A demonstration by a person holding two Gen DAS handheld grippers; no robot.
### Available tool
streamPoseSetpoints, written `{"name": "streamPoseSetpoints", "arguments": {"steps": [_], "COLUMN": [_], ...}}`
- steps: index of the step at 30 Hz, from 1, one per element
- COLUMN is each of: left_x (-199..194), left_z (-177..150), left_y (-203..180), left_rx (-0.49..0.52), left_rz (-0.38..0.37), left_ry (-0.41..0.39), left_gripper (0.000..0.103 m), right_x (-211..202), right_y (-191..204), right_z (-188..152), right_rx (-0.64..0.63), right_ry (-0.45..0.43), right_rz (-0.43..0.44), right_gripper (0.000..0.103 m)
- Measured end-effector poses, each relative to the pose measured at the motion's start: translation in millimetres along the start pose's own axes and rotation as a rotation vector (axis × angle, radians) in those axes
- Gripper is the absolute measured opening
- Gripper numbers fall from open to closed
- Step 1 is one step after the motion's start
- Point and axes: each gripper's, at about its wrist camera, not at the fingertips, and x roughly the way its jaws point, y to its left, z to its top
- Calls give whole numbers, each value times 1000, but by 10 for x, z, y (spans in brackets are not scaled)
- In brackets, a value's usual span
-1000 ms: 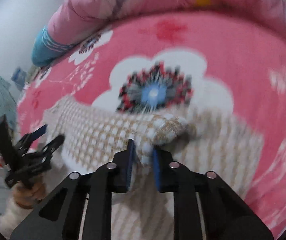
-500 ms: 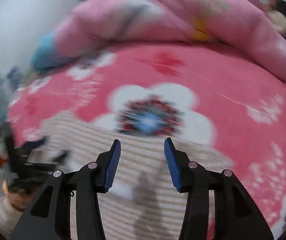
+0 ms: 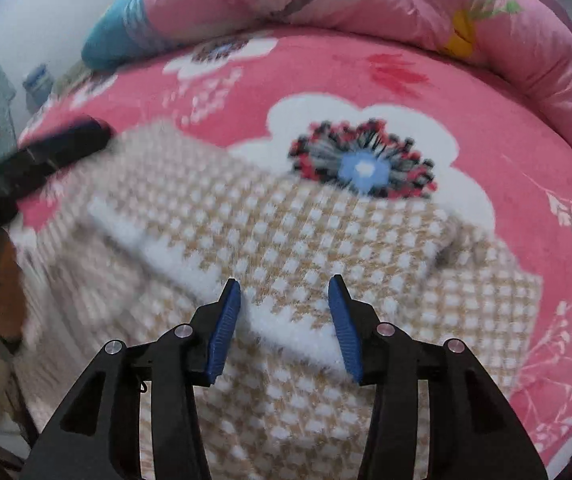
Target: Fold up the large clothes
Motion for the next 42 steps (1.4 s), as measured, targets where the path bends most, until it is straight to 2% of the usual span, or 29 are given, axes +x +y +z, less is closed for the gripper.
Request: {"name": "streamPoseSetpoints", "arguments": {"steps": [2, 4, 6, 7, 9, 11, 12, 14, 17, 19, 20, 21, 22, 23, 24, 27, 29, 30, 32, 36, 38, 42], "left_x": [308, 634, 637, 593, 508, 454, 390, 262, 18, -22, -6, 96, 265, 375, 459, 272, 112, 12, -246, -742, -916, -1327], "left_z": [17, -79, -161, -187, -251, -312, -338, -314, -191, -135, -129, -154, -234, -288, -381, -329, -289, -270, -247, -361, -472, -837], "left_y": [-95, -44, 39, 59, 65, 116, 180, 215, 126, 47, 0, -43, -65, -88, -67, 16, 46, 53, 77, 96, 111, 233], "left_rx": [18, 4, -28, -26, 6, 11, -13, -14, 18, 27, 32, 30, 38, 46, 39, -38, -47, -41, -40, -63, -73, -113], "left_rz": [19, 67, 37, 35, 54, 71, 46, 48, 18, 10, 14, 31, 70, 101, 126, 105, 123, 145, 162, 164, 163, 171], "left_ry": [103, 222, 204, 202, 196, 202, 200, 161, 72, 63, 72, 117, 191, 231, 248, 231, 213, 197, 160, 100, 85, 45], "left_gripper": [64, 63, 63, 62, 63, 67, 66, 65, 65, 65, 65, 65, 66, 70, 74, 74, 74, 74, 74, 74, 74, 74], "right_x": [-154, -70, 183, 327, 255, 100, 33, -70, -232, -232, -196, -108, 15, 202, 288, 155, -82, -172, -437, -819, -926, -977], "right_y": [-49, -132, -198, -259, -296, -295, -291, -294, -257, -179, -134, -79, -29, 6, 29, 145, 205, 213, 285, 427, 490, 627], "right_z": [99, 188, 175, 103, 6, -55, -88, -112, -77, -11, 6, 3, -20, -84, -117, -158, -180, -213, -297, -534, -664, -896], "right_rx": [30, 55, 44, 46, 40, 42, 45, 64, 76, 79, 76, 57, 30, -2, -19, -50, -29, -28, -31, -29, -20, -14], "right_ry": [-82, -95, -29, 1, -20, -10, 2, 20, -42, -77, -81, -70, -45, 2, 10, 8, -1, -15, -65, -132, -140, -140], "right_rz": [-2, -23, -71, -53, -29, -44, -55, -90, -76, -62, -43, -48, -86, -126, -138, -199, -199, -190, -170, -94, -42, 7], "right_gripper": [44, 44, 45, 45, 45, 45, 45, 45, 46, 46, 46, 48, 53, 54, 54, 54, 56, 59, 76, 84, 85, 87]}}
